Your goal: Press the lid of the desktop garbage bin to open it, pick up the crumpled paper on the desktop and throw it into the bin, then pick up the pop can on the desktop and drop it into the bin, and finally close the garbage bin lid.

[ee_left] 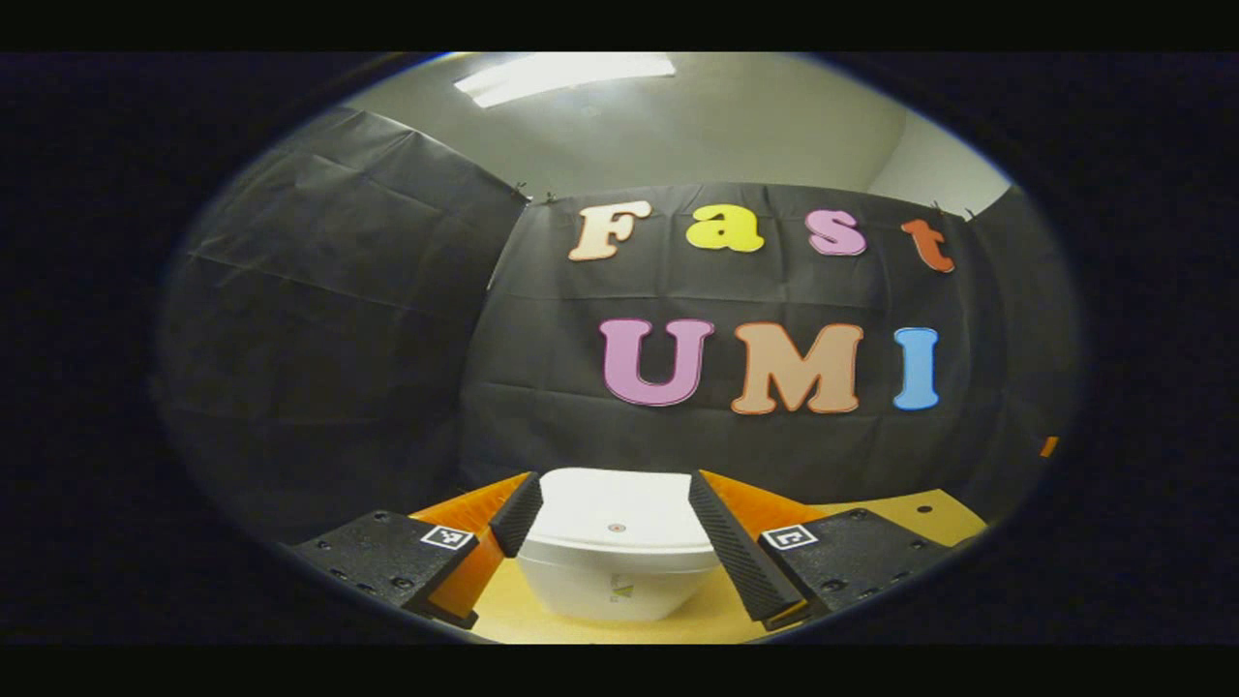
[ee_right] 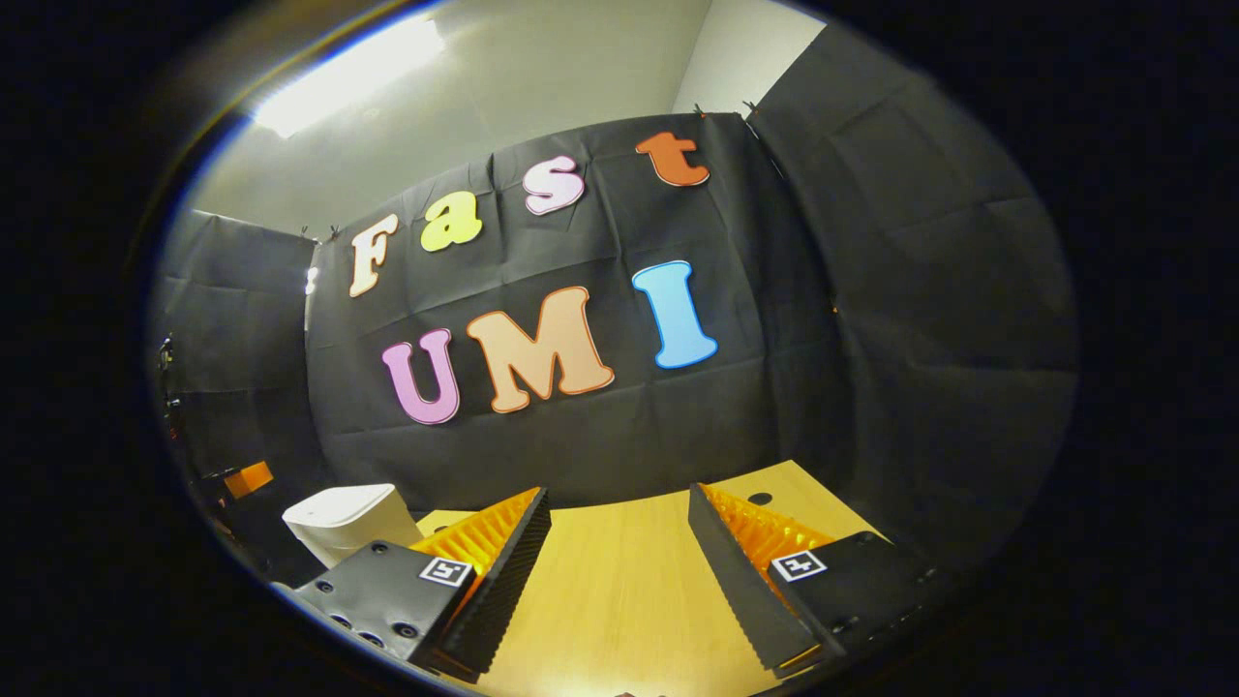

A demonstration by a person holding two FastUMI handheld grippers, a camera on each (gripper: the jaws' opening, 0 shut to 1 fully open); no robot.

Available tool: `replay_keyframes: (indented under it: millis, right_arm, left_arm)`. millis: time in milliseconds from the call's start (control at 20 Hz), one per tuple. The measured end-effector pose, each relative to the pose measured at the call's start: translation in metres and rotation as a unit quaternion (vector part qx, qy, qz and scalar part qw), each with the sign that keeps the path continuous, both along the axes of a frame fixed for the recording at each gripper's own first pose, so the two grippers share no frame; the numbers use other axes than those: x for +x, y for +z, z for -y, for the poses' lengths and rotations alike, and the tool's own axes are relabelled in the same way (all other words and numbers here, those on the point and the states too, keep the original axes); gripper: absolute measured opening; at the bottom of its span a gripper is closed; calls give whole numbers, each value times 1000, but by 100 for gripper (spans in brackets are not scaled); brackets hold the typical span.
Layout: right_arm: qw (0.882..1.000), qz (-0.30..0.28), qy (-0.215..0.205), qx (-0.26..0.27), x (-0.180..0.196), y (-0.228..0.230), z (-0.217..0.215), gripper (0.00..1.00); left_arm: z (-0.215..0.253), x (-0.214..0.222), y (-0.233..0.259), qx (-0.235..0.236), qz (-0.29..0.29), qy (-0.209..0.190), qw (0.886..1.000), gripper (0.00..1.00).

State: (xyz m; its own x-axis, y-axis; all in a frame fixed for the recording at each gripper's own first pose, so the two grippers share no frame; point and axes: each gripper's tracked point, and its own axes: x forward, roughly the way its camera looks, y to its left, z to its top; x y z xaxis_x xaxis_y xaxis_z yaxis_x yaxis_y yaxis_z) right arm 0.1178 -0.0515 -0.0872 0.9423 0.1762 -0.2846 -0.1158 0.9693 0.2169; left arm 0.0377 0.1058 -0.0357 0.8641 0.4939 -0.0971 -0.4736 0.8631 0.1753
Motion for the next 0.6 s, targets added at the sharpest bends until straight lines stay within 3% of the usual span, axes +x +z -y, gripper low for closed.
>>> replay_keyframes:
  millis: [150, 250, 450, 600]
  right_arm:
    - [1000, 17, 2, 21, -6, 5, -24, 95]
    - [1000, 17, 0, 10, -12, 2, -27, 96]
    - [1000, 1, -21, -2, -22, -1, -17, 96]
    - [999, -7, -40, -7, -30, -1, -8, 96]
  left_arm:
    - [63, 11, -11, -22, -10, -103, 994, 93]
    - [81, 20, -13, -40, -2, -138, 990, 92]
    - [83, 35, -20, -71, -3, -166, 984, 92]
    - [78, 43, -22, -68, -8, -174, 982, 93]
